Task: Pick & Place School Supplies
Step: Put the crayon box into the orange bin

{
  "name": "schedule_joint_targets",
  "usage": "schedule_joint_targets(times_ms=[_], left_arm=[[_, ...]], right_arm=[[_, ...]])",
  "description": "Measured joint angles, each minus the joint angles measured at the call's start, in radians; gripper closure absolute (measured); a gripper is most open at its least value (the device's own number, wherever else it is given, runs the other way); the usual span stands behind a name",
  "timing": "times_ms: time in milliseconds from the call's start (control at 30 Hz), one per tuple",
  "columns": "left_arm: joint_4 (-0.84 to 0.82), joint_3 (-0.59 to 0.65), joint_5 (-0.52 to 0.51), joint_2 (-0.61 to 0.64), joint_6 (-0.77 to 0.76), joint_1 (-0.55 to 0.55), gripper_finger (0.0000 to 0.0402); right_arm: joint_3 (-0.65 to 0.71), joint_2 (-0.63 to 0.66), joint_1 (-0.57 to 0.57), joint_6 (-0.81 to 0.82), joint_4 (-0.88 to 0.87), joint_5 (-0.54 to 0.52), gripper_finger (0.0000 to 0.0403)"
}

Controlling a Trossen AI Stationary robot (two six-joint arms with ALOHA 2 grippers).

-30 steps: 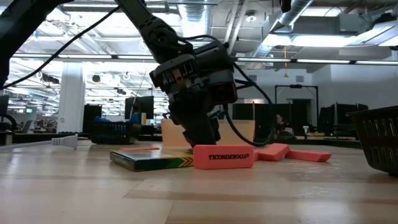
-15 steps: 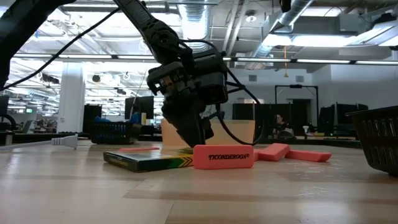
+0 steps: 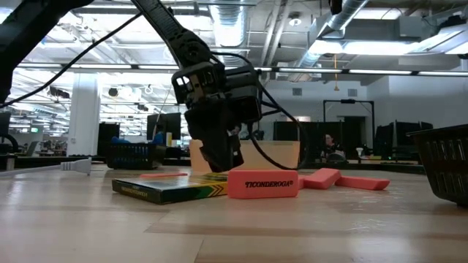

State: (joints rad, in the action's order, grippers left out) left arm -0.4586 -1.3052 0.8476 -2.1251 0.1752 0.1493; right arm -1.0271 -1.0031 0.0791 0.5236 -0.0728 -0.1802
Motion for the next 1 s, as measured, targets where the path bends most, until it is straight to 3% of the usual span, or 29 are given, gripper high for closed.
schedule_joint_targets(times_ms=[233,433,733,1000], left_arm=[[-0.006,-0.002,-0.109,0.001,0.08,-0.038,0.0298],[-0.11,-0.003,-0.118,0.004,0.17,-0.06,0.0298],[-0.116,0.011,-0.115,0.007,0.183,-0.072,0.03],[-0.107,0.013,-0.118,0.007,0.144,-0.072,0.0363]], right_arm=[[0.0,0.0,0.0,0.0,0.001,0.0,0.022],[0.0,0.0,0.0,0.0,0.0,0.0,0.022],[0.0,0.0,0.0,0.0,0.001,0.0,0.022],[0.0,0.0,0.0,0.0,0.002,0.0,0.022]])
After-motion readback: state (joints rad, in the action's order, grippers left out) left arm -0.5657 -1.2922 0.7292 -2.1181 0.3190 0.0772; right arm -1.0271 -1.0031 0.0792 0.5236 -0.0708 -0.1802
